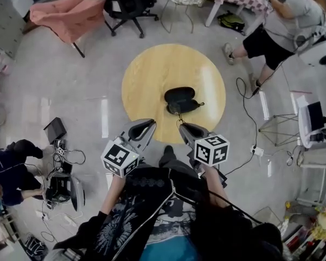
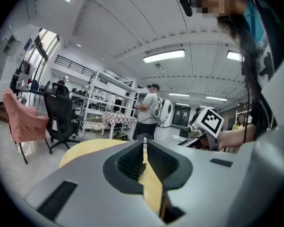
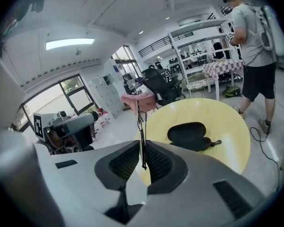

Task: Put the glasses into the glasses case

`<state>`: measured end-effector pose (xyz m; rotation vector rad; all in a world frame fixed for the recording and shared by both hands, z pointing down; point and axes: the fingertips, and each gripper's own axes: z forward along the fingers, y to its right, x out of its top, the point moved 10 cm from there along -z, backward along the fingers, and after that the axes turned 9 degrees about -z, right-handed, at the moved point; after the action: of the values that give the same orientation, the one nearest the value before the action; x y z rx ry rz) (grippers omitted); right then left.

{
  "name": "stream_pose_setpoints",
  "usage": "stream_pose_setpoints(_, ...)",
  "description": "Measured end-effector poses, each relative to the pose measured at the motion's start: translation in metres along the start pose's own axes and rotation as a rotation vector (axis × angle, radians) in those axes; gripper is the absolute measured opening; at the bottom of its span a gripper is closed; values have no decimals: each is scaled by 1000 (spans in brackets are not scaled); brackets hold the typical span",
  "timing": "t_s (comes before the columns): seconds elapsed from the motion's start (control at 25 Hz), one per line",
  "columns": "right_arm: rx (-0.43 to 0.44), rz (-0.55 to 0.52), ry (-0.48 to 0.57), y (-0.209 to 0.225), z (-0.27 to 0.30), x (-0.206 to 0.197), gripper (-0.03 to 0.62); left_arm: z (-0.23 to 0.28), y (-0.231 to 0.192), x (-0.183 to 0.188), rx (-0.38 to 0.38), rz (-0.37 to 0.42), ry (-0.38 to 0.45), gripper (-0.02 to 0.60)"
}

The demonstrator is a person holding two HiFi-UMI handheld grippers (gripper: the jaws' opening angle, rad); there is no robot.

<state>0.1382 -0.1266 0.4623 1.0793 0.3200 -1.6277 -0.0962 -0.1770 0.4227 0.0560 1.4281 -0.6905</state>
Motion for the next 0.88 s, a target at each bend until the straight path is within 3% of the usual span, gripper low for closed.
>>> stream_pose_setpoints(0.4,67,-61,-100,82,12,-1,60,53,17,1,94,-7,-28,29)
stream_pose_setpoints(0.88,186,-241,-308,158,78,9,60,72,27,-4,154,-23,-63,29)
